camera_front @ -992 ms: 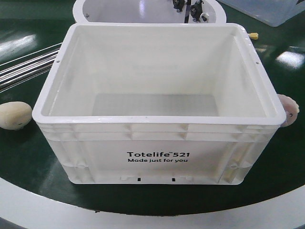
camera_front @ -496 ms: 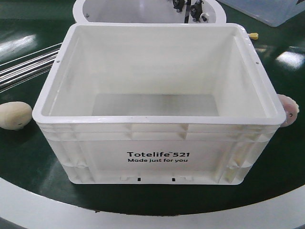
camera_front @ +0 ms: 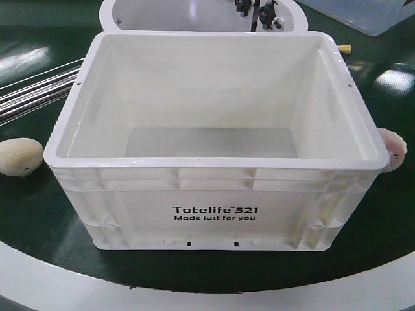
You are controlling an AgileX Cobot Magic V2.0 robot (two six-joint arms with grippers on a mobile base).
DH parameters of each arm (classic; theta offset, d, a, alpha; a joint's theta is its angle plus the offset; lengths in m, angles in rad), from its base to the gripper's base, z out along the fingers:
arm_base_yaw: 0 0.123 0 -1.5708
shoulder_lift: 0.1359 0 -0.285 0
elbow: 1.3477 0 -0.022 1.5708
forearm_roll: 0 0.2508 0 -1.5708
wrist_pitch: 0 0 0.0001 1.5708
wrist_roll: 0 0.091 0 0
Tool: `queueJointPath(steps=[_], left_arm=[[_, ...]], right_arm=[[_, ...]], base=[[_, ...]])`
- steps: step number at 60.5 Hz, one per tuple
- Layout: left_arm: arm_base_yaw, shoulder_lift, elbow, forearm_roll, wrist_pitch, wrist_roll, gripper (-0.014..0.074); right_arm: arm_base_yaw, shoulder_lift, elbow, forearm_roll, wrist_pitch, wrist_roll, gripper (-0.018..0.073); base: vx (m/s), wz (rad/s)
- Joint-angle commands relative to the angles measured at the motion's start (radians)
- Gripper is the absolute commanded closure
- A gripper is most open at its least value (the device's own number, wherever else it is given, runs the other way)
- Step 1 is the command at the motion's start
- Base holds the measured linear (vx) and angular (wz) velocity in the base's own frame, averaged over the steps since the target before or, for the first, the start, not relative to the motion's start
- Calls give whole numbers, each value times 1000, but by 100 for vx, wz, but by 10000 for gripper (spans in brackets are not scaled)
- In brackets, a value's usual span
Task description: Place moving items into box and shelve
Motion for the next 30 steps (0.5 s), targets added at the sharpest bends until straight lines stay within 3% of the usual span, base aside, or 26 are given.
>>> queueJointPath(steps=[1,10,17,22,27,30], left_arm=[[4,-1,-30,-3,-86,-1,159],[4,-1,-30,-11,-90,-3,91],[4,-1,-31,-12,-23,-4,94],[5,-1,-31,-12,88,-72,94],[5,-6,-31,-8,264,-175,94],[5,-6,-31,13,312,-184,94]], right_arm=[[1,9,-31,-14,-53,-9,260],[1,31,-31,-10,-52,-9,56],[1,37,-31,26,5,4,8],[1,37,-36,23,129,1,9],[1,31,-52,29,349,1,9],[1,31,-58,22,418,-9,9]], base=[[0,0],[0,0],[0,0],[0,0],[0,0],[0,0]])
